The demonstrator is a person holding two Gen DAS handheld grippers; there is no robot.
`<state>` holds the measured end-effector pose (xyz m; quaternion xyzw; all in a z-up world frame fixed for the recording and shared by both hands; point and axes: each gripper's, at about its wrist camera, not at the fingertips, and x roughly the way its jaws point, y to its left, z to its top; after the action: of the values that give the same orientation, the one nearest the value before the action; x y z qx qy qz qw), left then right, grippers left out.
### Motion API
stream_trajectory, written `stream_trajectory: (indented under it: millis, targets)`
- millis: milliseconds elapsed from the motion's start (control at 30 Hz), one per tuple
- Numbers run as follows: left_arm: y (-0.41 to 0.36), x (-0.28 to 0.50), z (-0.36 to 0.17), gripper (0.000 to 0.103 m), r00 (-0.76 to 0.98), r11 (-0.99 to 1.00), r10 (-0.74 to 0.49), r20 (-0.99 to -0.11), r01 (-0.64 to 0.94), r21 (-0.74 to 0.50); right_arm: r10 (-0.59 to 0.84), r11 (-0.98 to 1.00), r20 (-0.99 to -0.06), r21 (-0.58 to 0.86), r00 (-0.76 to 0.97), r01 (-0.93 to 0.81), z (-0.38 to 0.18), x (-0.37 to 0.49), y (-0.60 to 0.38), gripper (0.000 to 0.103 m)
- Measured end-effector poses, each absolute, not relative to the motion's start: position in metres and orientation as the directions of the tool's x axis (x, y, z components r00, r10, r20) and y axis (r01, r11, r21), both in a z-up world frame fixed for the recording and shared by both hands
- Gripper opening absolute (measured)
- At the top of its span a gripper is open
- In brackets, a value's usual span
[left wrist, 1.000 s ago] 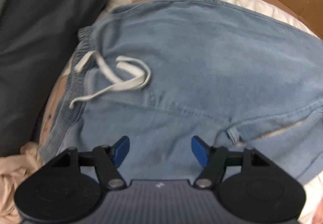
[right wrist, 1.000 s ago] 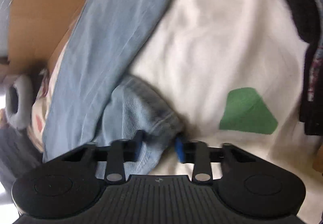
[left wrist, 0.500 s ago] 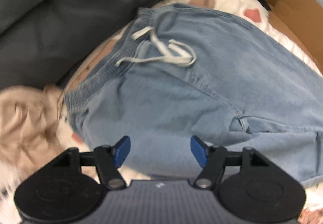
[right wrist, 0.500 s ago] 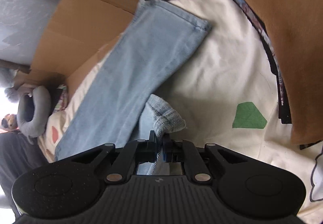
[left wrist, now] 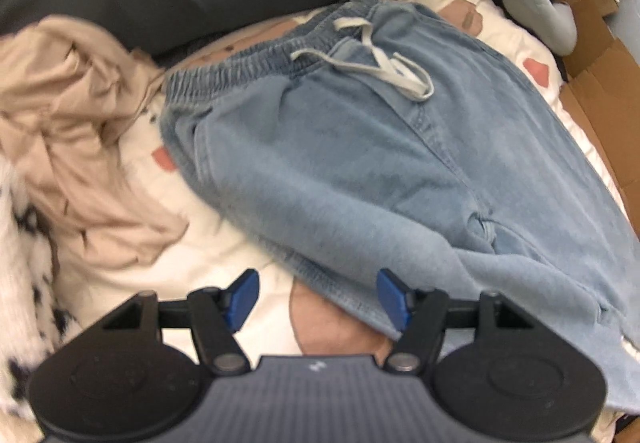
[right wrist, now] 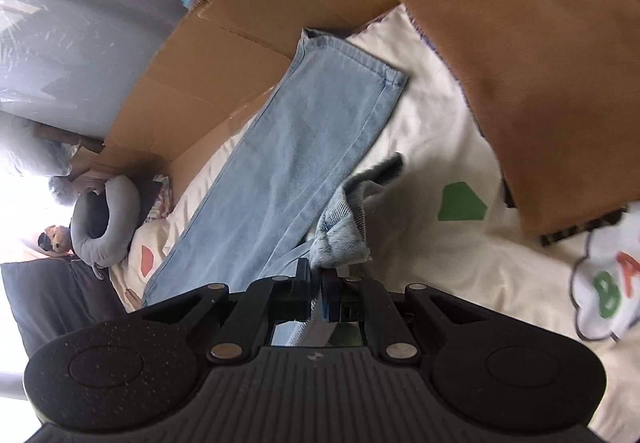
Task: Fold clothes
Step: 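Fold the held leg hem over with the right gripper while the left approaches the jeans edge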
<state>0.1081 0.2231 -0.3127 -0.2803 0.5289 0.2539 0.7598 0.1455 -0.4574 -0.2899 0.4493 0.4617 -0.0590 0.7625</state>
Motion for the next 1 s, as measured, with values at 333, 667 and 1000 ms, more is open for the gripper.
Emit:
stream_trajectory:
  millis: [333, 667, 1000]
  targets:
    - [0.212, 0.084, -0.333, 0.063, 0.331, 0.631, 0.037, -0.943, -0.74, -0.235, 0.387, 0.537, -0.717, 0.687, 0.58, 0.491, -0.28, 0.086, -0.464, 0.002]
    - [0.2, 0.078, -0.351, 0.061, 0.392, 0.56, 0.005, -0.92, -0.763, -0.322, 0.397, 0.525, -0.725, 0.682, 0.562, 0.509, -0.295, 0.046, -0.473, 0.001]
    - [0.193, 0.073, -0.391, 0.038, 0.477, 0.455, -0.069, -0.876, -0.767, -0.453, 0.36, 0.546, -0.759, 0.643, 0.543, 0.537, -0.307, 0.026, -0.473, 0.001]
